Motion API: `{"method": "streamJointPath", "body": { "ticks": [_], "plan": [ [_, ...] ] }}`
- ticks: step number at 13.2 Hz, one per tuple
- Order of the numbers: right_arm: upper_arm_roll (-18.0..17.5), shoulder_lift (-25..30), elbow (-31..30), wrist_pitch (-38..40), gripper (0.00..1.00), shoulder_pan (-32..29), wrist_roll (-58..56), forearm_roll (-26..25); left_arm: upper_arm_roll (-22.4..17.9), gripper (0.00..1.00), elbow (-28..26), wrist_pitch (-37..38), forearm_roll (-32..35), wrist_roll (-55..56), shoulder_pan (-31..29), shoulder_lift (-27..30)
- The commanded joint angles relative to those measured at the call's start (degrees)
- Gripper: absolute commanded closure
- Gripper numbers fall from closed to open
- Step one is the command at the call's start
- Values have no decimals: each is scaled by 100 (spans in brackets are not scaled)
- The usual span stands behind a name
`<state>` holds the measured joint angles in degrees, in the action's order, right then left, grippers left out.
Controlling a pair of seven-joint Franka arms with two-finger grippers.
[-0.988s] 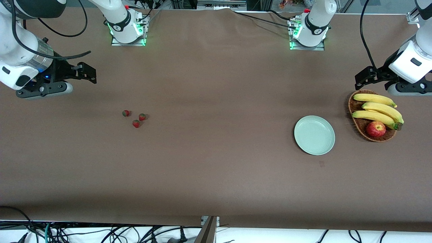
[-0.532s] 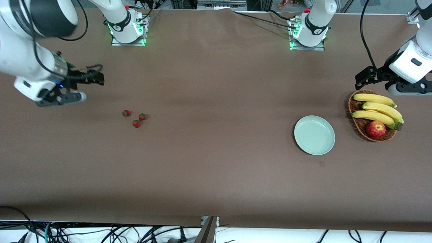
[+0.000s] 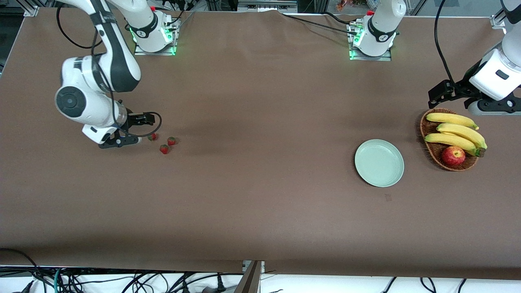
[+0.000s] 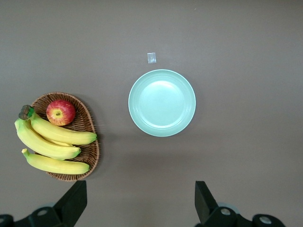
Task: Collect all strawberries into plate
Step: 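Reach the right gripper down and grasp one red strawberry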
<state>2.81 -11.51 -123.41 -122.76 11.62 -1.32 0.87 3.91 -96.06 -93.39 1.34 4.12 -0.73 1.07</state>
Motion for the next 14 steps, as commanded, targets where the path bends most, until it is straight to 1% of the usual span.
{"method": "streamJointPath", "body": {
  "ticks": [1,3,5,7,9,11,14],
  "plan": [
    [26,28,-825,-872,2,-19,62,-69,5,0,61,110,-99,28,-6,33],
    [105,-306,-843,-1231,2,-63,44,-69,14,0,61,128,-99,28,3,33],
    [105,-614,-764,-1601,5,-80,35,-43,5,0,61,128,-99,19,3,42],
    [105,-790,-536,-1646,6,-124,35,-8,5,0,61,137,-99,28,3,33],
    [88,-1089,-343,-1673,7,-142,36,71,5,0,61,137,-99,28,3,33],
    [79,-1142,-333,-1681,17,-125,35,142,5,0,61,137,-99,36,11,33],
    [79,-1309,-210,-1690,41,-160,18,256,5,0,61,137,-99,36,11,33]
  ]
}}
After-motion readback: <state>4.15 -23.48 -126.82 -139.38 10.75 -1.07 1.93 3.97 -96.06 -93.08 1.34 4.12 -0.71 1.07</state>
